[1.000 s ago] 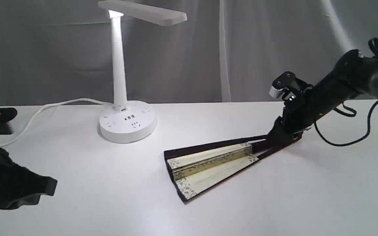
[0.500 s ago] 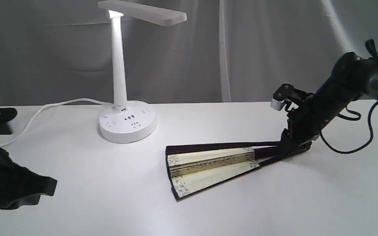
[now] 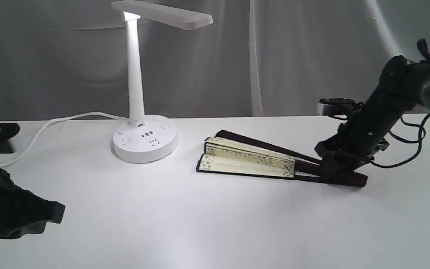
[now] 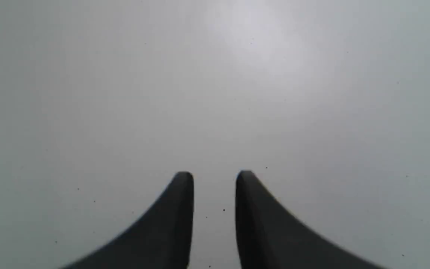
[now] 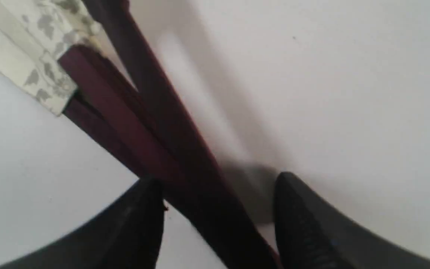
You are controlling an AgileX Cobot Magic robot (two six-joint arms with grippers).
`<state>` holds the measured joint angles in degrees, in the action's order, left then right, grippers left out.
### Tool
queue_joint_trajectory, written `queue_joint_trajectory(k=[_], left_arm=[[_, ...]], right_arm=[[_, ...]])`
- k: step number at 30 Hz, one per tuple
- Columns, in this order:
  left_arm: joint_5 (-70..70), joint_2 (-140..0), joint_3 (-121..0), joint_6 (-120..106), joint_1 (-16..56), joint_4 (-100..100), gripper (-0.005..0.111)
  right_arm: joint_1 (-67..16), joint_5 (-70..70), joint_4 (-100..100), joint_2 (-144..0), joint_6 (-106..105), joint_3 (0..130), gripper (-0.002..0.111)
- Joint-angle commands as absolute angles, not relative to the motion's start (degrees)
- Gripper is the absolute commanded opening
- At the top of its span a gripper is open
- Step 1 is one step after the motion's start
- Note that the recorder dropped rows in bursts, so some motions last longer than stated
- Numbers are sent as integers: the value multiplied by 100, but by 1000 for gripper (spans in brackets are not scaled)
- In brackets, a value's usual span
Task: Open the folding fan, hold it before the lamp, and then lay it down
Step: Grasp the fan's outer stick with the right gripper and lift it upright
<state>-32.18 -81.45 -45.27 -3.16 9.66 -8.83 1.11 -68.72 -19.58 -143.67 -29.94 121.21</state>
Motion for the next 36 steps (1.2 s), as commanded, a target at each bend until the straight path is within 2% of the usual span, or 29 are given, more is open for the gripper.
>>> queue_joint_trajectory(k=[1,7,22,29,36], left_arm=[[-3159,-8148,-4568,-357,1011,-934,21],[-3180,-8148,-4568,-346,1011,-934,21],[-3241,-8148,-4568,-346,1011,-934,21],[-3257,-8148,-4568,-346,1011,-976,21],[-3288,-8148,-4568,-473,1027,-1365,21]], right_arm=[[116,-6996,-1825,-14262,-2452,12101,46],[-30,-6996,-1907,-14102,-2218,11937,46],[-744,-6996,-1846,-13306,-2049,10544,46],[-946,-6996,-2488,-12952,-1942,10035,46],[-1047,-6996,-2570,-12893,-1942,9983,46]])
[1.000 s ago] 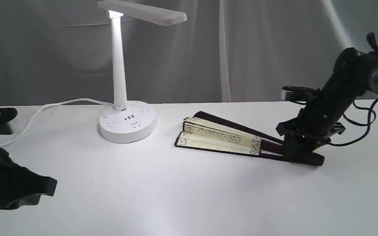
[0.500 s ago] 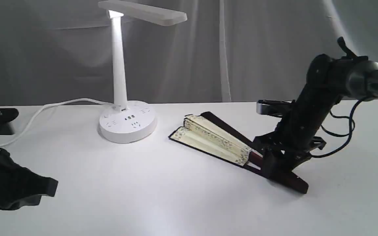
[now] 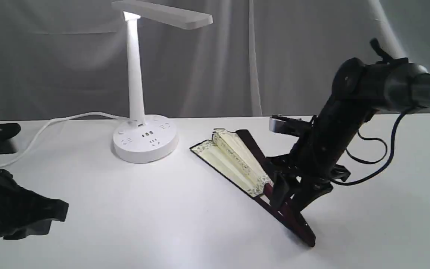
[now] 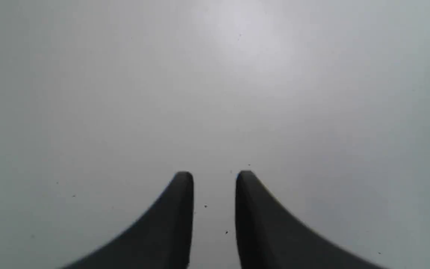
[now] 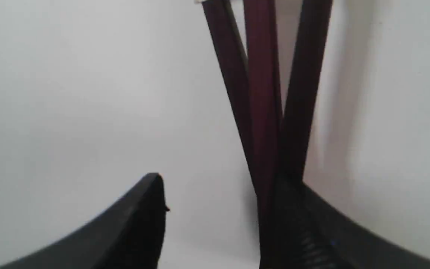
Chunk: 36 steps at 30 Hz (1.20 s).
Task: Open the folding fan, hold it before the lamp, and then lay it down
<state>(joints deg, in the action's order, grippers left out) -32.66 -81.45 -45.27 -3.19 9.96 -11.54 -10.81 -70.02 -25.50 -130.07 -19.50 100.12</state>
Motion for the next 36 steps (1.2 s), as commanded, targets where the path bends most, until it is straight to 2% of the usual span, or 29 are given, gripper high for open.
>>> queue_joint_trajectory(k=[1,8,11,16,29,36], left_arm=[[-3301,-8148,-4568,-566,1027,-1443,21],[-3316,-8148,-4568,-1776,1027,-2887,21],[-3095,-8148,-4568,-2154,1027,-3335,21],[-2841,-8148,-4568,-2153,1027,-3213,21],[-3543,-9045,-5539,-1935,1027,-2940,21],[-3611,-9340,-5619,-1935,1049,-2940,21]], right_arm=[[-994,-6996,-2570,-12850,-1942,9983,46],[-532,-6996,-2759,-12697,-1931,9983,46],[-302,-6843,-3693,-12719,-2129,9983,46],[14,-6527,-5690,-13036,-2681,9983,46],[50,-5592,-6194,-13768,-3474,9983,46],[50,-5621,-6887,-14059,-3489,9983,46]])
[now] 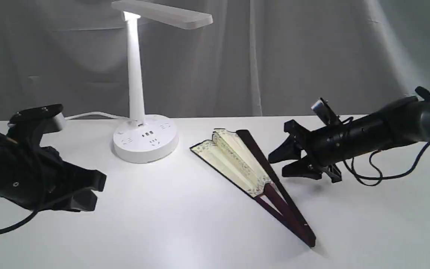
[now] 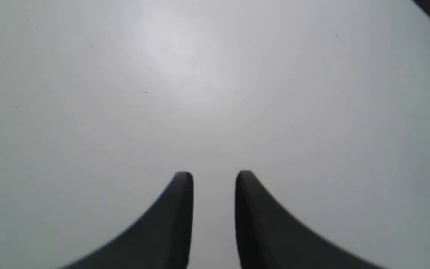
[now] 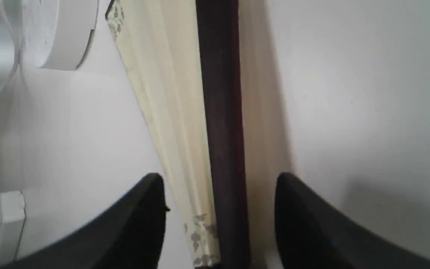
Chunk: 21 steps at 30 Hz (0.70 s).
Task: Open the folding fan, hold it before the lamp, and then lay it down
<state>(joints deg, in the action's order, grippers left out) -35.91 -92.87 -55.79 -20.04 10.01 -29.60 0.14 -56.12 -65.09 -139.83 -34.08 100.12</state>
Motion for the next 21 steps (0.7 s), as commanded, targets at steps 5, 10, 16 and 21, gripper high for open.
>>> queue_joint_trajectory(k=[5,10,16,21], left_arm=[[-3472,-9340,-5619,-1953,1362,-2893,21],[-3156,-9340,-5619,-1941,1649,-2947,21],[-3159,-9340,-5619,-1956,1691,-2892,21],[-3205,-9340,-5619,-1956,1691,-2893,21]], right_arm=[[50,-5732,-7140,-14234,-3606,9983,46],[-72,-5699,-7140,-14236,-3707,9983,46],[-290,-5400,-7140,-14236,-3904,9983,46],[-277,-5401,-7153,-14236,-3868,9983,46]])
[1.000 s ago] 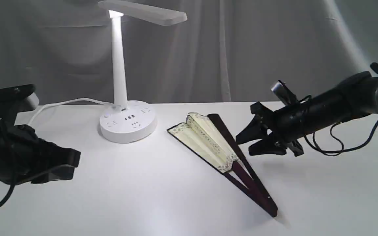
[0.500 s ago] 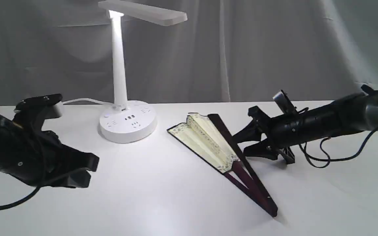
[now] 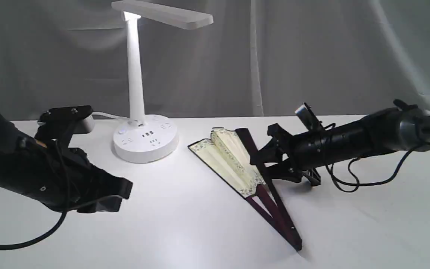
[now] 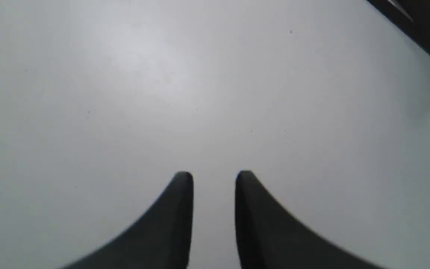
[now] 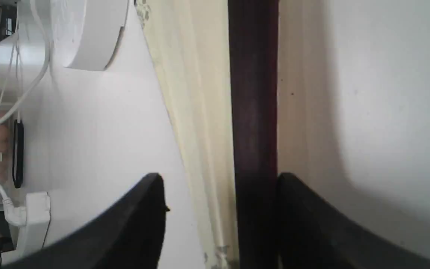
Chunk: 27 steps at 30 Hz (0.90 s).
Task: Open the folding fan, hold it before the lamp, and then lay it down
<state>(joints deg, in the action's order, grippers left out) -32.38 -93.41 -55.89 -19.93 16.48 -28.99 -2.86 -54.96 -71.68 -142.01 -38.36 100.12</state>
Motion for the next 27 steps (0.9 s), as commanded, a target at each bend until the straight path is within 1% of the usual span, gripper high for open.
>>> queue_joint_trajectory(k=[1,4,12,16,22,27], left_arm=[[-3205,-9340,-5619,-1956,1691,-2893,21],[-3205,-9340,-5619,-1956,1691,-2893,21],[-3261,-9340,-5619,-1944,1691,-2948,21],[-3269,-9340,-5619,-1944,1691,-2964,21],[-3257,-9340,-5619,-1944,1691,-3085,21],[-3159,-9340,-5619,-2687,1691,-4066,21]], right_arm=[[-277,-5401,-7153,-14236,-3868,9983,45],[-277,-5401,-7153,-14236,-3904,9983,39],[-264,-5502,-7165,-14236,-3912,9983,1],[-264,-5656,-7165,-14236,-3955,9983,0],[-209,-6335,-7322,-14209,-4292,9983,0],[-52,-6886,-7584,-14029,-4522,9983,0]])
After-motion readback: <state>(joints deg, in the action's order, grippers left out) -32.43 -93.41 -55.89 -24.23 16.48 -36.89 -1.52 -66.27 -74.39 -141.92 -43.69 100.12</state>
